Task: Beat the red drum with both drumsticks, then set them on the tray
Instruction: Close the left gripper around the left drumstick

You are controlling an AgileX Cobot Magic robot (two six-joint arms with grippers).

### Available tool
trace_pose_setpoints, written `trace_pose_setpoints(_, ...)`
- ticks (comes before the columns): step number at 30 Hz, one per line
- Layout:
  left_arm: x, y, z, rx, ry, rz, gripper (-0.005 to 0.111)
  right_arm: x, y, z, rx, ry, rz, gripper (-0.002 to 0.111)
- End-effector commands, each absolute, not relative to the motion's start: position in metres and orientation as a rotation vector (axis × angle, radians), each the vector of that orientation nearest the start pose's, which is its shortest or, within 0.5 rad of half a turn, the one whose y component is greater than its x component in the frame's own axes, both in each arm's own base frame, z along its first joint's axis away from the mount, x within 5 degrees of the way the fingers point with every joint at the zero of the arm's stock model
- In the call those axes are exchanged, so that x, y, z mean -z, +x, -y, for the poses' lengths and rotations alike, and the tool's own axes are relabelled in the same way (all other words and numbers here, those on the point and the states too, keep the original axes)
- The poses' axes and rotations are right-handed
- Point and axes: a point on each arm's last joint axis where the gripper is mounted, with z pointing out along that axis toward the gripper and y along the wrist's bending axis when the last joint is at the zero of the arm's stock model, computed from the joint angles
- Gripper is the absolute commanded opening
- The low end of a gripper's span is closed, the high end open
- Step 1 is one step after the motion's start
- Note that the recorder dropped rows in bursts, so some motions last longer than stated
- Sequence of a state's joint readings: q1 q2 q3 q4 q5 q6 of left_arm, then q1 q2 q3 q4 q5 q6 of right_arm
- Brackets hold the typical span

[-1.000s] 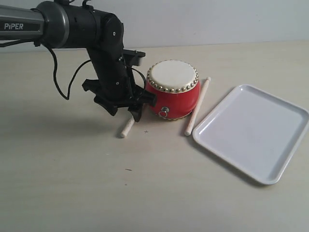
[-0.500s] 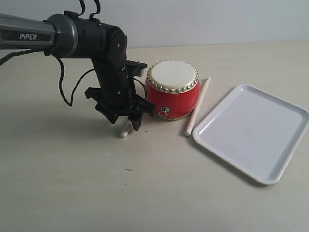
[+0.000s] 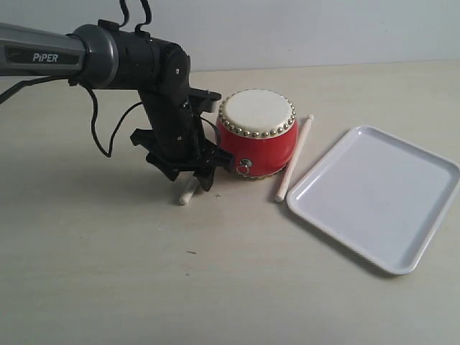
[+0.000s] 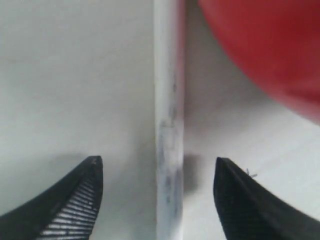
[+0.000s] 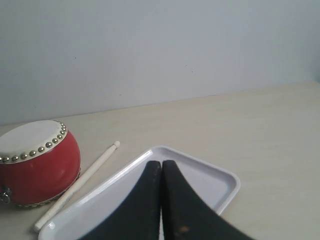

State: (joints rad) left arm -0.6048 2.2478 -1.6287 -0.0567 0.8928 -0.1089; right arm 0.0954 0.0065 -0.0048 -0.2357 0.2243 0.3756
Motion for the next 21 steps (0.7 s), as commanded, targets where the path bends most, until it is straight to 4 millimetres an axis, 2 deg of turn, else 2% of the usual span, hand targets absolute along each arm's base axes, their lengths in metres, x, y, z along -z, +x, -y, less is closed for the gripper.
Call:
trace_pose_setpoints(1,-0.119,0.3665,0.2606,0.151,0.695,-2.926,0.062,-0.1938,0.0558,-0.0007,-0.13,0.071,-1.697,0.0)
trace_pose_setpoints(9,-0.1161,0.3664,0.2604,0.144,0.698,-2.933,0.061,-0.1938,0.0558,-0.0007,-0.13,0.071,-1.697,0.0)
trace_pose_setpoints(16,-0.1156,0.3652,0.2596,0.136,0.7,-2.95,0.033,-0.1938,0.0558,-0.0007,-0.13,0.071,-1.697,0.0)
trace_pose_setpoints(21,-0.1156,0.3652,0.2596,0.137,0.697,-2.95,0.026,-0.1938,0.0558,-0.0007,-0.13,0.071,-1.697,0.0)
